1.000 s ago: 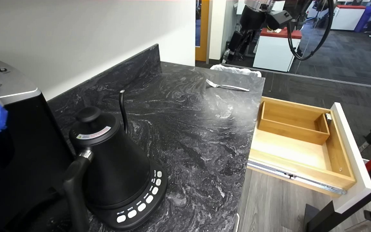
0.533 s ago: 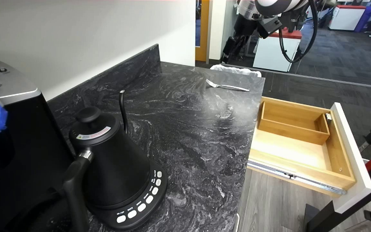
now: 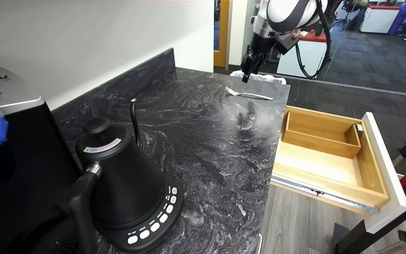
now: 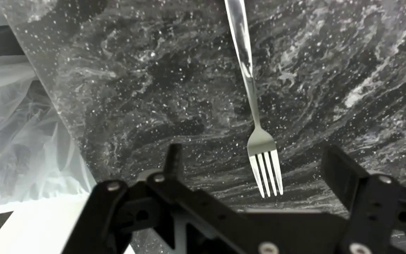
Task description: Pick up the fork and put it in the box inside the open drawer
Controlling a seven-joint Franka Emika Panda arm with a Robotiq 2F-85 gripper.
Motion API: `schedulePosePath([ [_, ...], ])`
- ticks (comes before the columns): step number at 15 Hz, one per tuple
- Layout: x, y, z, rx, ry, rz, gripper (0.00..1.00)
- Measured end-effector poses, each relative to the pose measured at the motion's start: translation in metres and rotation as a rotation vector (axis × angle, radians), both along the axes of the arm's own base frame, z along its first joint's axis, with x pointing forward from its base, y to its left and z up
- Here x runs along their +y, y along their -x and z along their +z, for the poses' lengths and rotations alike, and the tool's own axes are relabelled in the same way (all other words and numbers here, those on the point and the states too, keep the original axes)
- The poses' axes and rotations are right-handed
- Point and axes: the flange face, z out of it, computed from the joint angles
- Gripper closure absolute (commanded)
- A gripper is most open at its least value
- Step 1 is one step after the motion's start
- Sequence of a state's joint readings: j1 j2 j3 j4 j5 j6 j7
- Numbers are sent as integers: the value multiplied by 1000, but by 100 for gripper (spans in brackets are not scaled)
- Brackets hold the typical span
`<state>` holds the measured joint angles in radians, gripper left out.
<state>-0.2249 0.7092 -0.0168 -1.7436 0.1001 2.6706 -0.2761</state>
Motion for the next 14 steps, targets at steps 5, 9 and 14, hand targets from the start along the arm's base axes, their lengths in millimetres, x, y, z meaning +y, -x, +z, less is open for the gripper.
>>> schedulePosePath([
  [5,-9,2,-6,82,17,50,0],
  [9,-19,9,-12,147,53,82,0],
  [14,-21,8,-19,162,81,107,0],
])
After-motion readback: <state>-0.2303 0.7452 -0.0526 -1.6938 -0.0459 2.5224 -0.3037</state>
